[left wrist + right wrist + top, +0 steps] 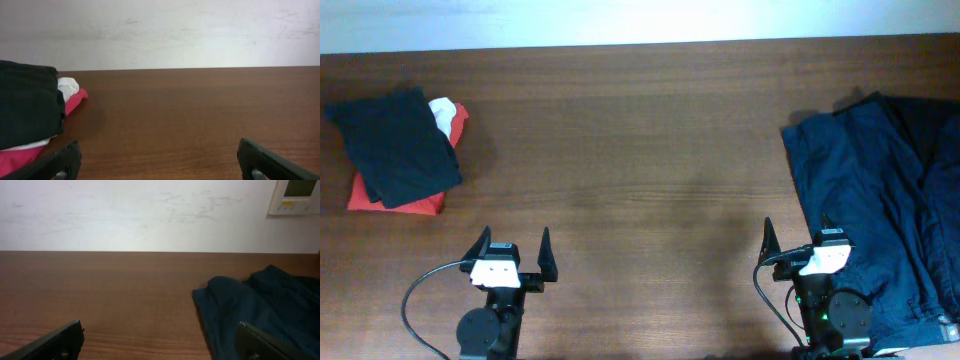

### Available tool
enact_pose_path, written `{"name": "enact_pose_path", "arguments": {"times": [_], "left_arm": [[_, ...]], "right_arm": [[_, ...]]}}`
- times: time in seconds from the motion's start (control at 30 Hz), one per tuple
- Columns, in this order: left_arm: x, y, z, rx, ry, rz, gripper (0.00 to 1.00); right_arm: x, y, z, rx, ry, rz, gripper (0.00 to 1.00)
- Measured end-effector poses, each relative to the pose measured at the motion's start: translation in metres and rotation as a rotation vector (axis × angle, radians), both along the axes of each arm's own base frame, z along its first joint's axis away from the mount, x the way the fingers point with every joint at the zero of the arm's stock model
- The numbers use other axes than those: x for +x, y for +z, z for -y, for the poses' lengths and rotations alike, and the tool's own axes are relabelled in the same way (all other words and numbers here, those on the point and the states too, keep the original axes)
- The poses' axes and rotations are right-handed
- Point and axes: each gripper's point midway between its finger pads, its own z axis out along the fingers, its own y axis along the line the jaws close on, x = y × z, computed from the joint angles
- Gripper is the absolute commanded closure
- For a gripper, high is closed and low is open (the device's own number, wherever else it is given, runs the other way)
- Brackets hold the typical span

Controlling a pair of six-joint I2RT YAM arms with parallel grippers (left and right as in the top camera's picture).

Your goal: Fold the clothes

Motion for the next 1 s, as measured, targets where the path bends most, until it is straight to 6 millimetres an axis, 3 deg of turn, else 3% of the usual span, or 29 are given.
{"name": "enact_pose_path", "arguments": {"times": [0.8,1.0], "left_arm": [[0.0001,0.0012,0.0000,0.000,0.000,0.005,0.01],[-0.0011,-0.0003,0.0050,-0.001,-0.030,-0.016,0.01]], "right_arm": [[0.0000,0.0001,-0.0001,0.000,0.000,0.000,0.01],[-0.0026,0.0003,-0.0024,0.087,0.007,-0.035,0.01]]}}
